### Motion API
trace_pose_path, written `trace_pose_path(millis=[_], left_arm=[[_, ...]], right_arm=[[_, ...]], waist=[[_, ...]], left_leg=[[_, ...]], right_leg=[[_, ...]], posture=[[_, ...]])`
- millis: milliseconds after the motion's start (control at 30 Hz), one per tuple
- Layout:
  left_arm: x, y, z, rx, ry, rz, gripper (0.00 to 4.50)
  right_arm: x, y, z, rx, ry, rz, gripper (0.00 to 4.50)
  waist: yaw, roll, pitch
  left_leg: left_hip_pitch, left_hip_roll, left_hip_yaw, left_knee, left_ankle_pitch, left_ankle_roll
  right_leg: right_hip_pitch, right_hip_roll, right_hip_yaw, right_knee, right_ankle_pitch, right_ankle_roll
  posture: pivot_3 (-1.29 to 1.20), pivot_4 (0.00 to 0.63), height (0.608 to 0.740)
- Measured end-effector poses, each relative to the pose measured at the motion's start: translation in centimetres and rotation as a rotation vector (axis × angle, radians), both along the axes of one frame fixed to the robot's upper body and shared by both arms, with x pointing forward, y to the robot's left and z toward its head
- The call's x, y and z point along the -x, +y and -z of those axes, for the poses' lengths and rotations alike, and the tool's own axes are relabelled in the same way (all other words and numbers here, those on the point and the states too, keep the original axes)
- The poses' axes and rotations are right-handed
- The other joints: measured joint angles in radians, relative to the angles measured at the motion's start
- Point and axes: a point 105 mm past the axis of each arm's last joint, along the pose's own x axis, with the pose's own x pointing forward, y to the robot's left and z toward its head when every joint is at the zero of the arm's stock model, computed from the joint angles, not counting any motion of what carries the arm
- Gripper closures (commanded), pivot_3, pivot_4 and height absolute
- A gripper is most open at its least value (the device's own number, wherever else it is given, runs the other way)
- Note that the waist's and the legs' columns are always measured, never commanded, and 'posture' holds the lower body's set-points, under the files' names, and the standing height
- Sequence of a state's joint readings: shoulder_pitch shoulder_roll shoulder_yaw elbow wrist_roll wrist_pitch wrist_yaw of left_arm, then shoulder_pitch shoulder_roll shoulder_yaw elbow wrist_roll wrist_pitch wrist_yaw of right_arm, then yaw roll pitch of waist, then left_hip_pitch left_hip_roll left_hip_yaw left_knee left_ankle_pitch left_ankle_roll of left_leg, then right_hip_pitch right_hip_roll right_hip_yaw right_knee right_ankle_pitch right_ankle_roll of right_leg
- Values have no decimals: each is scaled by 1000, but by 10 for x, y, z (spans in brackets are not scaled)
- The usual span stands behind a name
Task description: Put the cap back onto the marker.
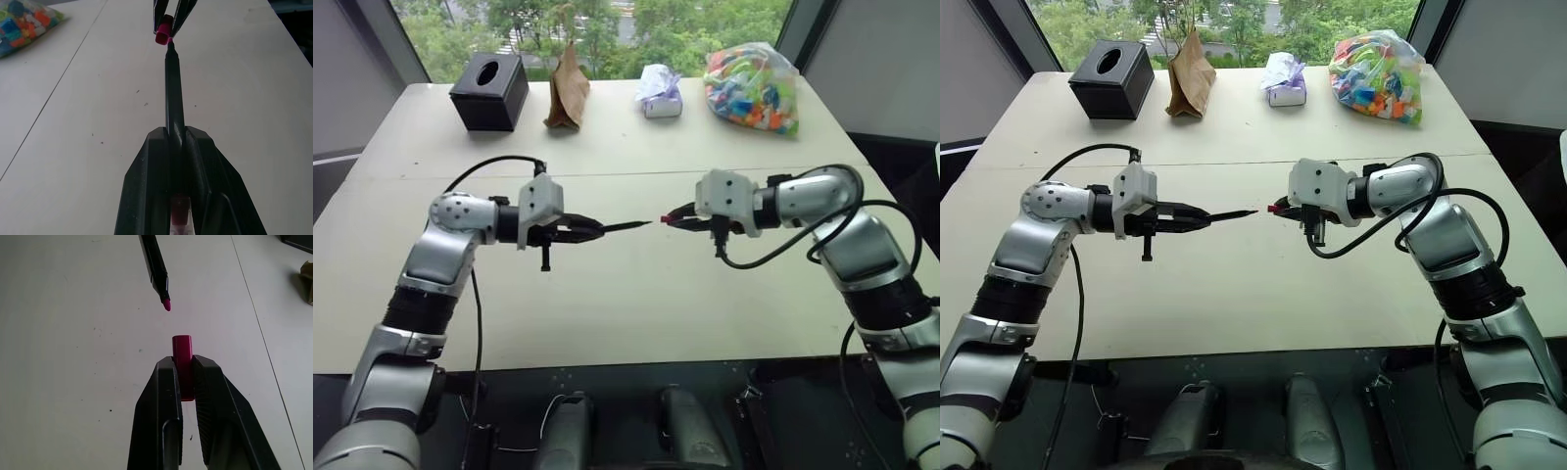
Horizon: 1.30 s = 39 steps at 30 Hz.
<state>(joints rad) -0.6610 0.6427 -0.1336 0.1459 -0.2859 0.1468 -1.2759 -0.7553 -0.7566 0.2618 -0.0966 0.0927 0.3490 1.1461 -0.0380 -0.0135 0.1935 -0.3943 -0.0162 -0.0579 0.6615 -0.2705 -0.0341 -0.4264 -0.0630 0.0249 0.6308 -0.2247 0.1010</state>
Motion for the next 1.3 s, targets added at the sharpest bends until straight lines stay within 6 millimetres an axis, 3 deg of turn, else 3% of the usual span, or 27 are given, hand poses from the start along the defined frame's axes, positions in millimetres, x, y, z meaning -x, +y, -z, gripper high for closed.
trace_pose_path(millis=[1300], left_arm=[[2, -7, 4, -53, -54, 33, 4500]], right_arm=[[10, 22, 6, 11, 31, -82, 4482]], waist=[[0, 0, 0]], left_leg=[[0, 0, 0, 0, 0, 0]], right_leg=[[0, 0, 0, 1, 0, 0]], posture=[[0, 150, 740]])
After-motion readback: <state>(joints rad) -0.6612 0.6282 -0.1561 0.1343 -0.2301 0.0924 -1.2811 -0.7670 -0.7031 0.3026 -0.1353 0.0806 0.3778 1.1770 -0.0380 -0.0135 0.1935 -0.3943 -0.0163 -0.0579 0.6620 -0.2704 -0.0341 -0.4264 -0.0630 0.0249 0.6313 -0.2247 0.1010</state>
